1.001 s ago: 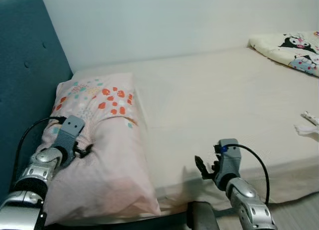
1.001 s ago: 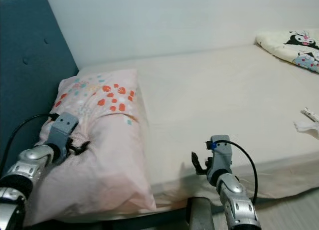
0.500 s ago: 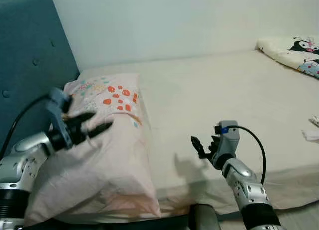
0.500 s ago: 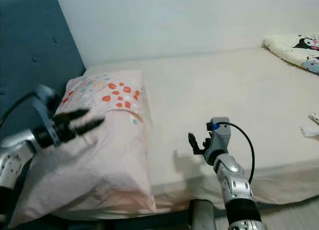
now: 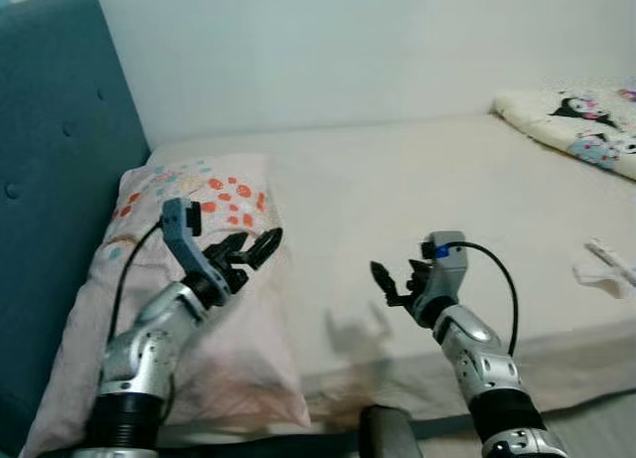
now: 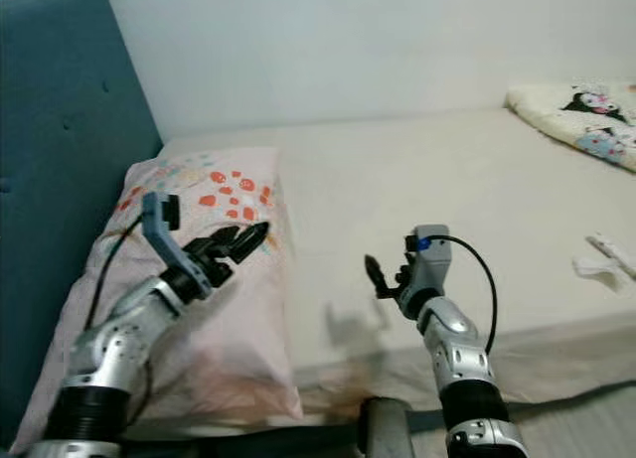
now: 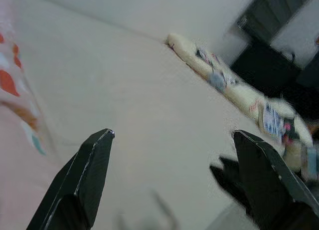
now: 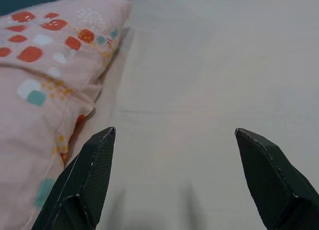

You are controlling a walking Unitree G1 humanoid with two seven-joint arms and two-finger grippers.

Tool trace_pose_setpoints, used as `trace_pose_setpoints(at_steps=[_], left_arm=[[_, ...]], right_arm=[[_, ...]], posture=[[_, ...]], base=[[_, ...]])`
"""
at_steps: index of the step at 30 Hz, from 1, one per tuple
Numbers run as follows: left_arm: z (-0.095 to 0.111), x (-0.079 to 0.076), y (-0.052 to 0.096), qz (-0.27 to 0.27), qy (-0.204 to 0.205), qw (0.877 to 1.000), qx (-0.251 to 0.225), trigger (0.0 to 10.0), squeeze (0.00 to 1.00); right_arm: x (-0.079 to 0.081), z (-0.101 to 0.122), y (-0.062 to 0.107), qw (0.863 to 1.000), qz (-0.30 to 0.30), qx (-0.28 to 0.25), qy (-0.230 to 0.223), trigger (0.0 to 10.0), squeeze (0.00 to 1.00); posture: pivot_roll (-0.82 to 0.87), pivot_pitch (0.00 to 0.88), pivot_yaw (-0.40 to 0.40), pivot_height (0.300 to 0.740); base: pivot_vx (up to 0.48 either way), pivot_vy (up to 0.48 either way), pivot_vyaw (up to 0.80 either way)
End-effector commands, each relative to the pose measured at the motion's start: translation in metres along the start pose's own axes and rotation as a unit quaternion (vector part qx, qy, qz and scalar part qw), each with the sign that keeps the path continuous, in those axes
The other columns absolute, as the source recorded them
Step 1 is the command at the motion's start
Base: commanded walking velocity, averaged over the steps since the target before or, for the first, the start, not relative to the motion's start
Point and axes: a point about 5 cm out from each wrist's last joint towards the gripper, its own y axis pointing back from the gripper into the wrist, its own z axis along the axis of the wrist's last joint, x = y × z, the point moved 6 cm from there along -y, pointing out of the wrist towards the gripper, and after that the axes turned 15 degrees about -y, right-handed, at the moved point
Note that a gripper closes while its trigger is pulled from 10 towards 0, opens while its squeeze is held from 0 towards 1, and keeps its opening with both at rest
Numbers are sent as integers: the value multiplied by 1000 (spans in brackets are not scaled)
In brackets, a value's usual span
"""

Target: Clean up the room

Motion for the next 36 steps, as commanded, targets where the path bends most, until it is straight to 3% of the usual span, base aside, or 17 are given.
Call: trace_pose_setpoints(at_steps=[1, 12, 17, 23, 27, 36], left_arm=[[-6, 10, 2, 22, 23, 999, 6, 10000, 0], [-13, 3, -9, 45, 3, 999, -1, 10000, 0], [-30, -1, -9, 50, -16, 998, 36, 10000, 0], [-36, 2, -7, 59, -31, 997, 48, 10000, 0], [-28, -1, -8, 56, -25, 998, 24, 10000, 0], [-30, 1, -8, 59, -31, 997, 27, 10000, 0]], right_arm=[[4, -4, -2, 1000, 8, 6, 2, 10000, 0], [7, -2, -7, 1000, 17, 5, 6, 10000, 0], [10, -5, -9, 1000, 23, 9, 8, 10000, 0], [12, -6, -10, 999, 30, 12, 10, 10000, 0], [13, -7, -11, 999, 33, 11, 9, 10000, 0], [14, -10, -10, 999, 35, 11, 5, 10000, 0]], posture=[[-33, 0, -28, 564], [-31, 0, -39, 604], [-23, 0, -51, 619], [-20, 0, -56, 639], [-18, 0, -55, 654], [-20, 0, -48, 689]], base=[[0, 0, 0], [0, 0, 0], [-387, 0, 0], [-66, 0, 0], [-240, 0, 0], [0, 0, 0]])
